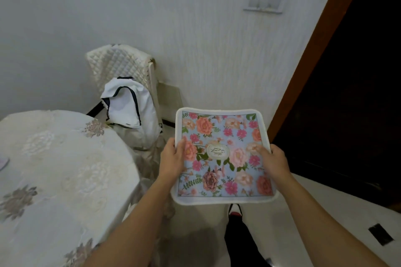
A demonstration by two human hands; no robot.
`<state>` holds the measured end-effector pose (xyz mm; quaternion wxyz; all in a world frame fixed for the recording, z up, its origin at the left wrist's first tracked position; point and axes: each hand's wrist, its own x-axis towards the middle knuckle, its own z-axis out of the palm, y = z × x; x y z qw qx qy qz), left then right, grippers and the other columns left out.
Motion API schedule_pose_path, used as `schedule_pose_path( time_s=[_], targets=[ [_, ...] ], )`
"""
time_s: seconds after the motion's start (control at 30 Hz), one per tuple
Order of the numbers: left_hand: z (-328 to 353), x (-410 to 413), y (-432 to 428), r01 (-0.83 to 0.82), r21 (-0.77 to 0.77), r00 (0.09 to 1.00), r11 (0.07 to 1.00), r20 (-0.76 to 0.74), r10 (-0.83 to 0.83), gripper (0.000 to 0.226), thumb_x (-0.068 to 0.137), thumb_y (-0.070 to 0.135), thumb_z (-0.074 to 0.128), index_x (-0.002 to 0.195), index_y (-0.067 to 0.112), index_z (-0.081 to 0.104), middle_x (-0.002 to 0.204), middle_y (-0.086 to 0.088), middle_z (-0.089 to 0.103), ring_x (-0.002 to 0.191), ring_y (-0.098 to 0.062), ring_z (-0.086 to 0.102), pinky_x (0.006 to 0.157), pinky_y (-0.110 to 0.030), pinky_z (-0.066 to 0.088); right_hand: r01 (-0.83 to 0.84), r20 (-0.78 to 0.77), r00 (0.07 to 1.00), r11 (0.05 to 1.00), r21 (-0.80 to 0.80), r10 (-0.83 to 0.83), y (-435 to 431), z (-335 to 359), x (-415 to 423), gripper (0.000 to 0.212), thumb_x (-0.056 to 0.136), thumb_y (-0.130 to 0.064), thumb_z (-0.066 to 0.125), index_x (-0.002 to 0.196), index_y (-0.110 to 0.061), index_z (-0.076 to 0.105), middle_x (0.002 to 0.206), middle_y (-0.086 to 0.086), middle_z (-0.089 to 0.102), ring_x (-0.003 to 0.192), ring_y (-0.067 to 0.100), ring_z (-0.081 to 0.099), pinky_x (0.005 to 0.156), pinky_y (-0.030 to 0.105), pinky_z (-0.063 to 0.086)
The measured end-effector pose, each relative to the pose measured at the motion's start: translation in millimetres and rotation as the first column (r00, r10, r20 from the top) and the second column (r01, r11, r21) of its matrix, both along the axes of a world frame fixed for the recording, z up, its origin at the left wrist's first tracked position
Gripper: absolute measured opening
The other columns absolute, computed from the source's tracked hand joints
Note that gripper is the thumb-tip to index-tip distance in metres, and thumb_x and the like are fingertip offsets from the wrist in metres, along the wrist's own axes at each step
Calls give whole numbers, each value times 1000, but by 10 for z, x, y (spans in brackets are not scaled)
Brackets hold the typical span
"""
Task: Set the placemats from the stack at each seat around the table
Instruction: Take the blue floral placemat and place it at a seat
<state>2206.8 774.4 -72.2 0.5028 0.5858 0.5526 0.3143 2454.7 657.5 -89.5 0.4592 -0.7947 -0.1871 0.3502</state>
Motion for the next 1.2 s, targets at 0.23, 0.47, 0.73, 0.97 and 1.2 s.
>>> schedule_pose_path(
  time_s=[0.23,0.47,0.73,0.97,1.2],
  targets=[
    [85,468,867,-176,-46,984,983,-18,176,30,100,43,49,108,17,61,97,-2,76,82,-17,75,77,-47,62,-184,8,983,983,-26,184,1351,20,657,25,99,-34,55,103,-10,63,85,8,71,75,27,70,71,39,58],
    [266,611,1441,-379,3,925,925,7,379,29,101,40,49,109,15,61,97,-4,75,80,-14,75,71,-37,63,-392,-34,919,920,21,392,2505,113,839,27,98,-35,55,106,-11,66,87,11,74,74,28,74,73,44,61],
    [209,167,1629,-608,-11,794,794,-19,608,27,101,40,50,111,17,59,99,-2,73,83,-16,75,73,-42,63,-621,-42,783,784,7,620,3285,178,362,24,101,-34,51,105,-13,61,87,10,73,73,27,73,67,40,61],
    [-3,-285,1900,-717,15,694,696,-78,716,23,99,46,50,99,25,59,96,1,73,83,-15,73,75,-41,62,-723,-33,690,691,-8,723,3886,158,-204,18,102,-30,50,103,-14,57,84,8,71,67,22,71,54,30,54],
    [-289,-916,2488,-783,-12,622,622,-42,782,26,99,43,51,103,19,59,95,0,73,82,-17,73,72,-40,62,-803,-15,595,594,-38,803,4713,68,-920,17,101,-29,52,101,-14,58,87,9,73,72,23,74,63,37,60]
  ],
)
